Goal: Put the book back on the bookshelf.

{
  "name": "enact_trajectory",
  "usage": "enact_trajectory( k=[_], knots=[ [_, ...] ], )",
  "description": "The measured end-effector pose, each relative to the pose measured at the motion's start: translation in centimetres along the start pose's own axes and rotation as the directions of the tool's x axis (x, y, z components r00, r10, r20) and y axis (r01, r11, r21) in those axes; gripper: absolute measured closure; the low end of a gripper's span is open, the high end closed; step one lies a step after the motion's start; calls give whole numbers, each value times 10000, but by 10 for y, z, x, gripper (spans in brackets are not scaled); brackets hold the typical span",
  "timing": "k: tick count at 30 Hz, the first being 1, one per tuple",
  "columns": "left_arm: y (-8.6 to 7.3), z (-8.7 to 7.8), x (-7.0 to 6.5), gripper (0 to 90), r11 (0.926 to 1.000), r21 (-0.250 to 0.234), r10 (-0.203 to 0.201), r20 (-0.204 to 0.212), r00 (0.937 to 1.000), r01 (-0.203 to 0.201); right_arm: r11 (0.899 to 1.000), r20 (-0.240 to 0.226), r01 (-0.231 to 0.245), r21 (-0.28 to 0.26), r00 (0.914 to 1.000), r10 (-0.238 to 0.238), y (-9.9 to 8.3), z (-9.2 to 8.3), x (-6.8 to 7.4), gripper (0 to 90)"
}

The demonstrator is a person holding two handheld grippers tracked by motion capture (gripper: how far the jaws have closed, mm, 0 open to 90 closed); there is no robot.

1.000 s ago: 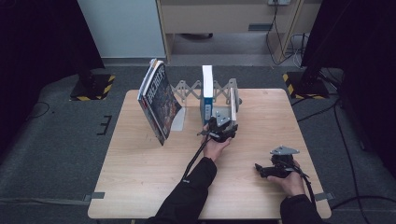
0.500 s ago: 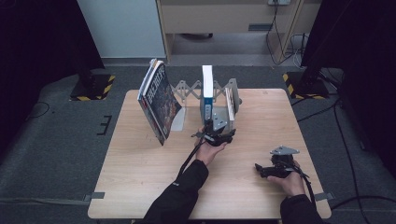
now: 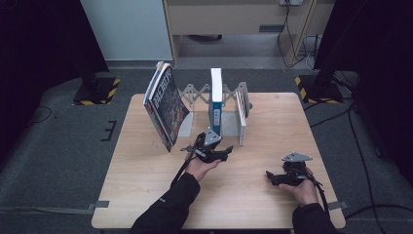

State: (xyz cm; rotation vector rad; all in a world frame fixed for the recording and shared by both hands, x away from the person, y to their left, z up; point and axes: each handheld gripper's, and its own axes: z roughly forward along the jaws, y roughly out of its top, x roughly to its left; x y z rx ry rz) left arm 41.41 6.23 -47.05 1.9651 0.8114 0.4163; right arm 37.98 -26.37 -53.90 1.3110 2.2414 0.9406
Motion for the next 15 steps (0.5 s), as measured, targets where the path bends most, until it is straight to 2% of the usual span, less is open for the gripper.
enact_trajectory(
  k=[7,10,15],
  knots=[
    [-27,-23,9,353,9985,332,-441,0,9990,441,10000,2,-3,0,10000,3,0,0,0,35],
    [-41,-32,15,313,9976,511,-453,-154,9989,461,10000,78,-28,-3,10000,28,0,0,0,30],
    [-58,-48,30,275,9938,757,-772,-511,9957,809,10000,79,-68,19,9999,68,0,0,0,25]
  ],
)
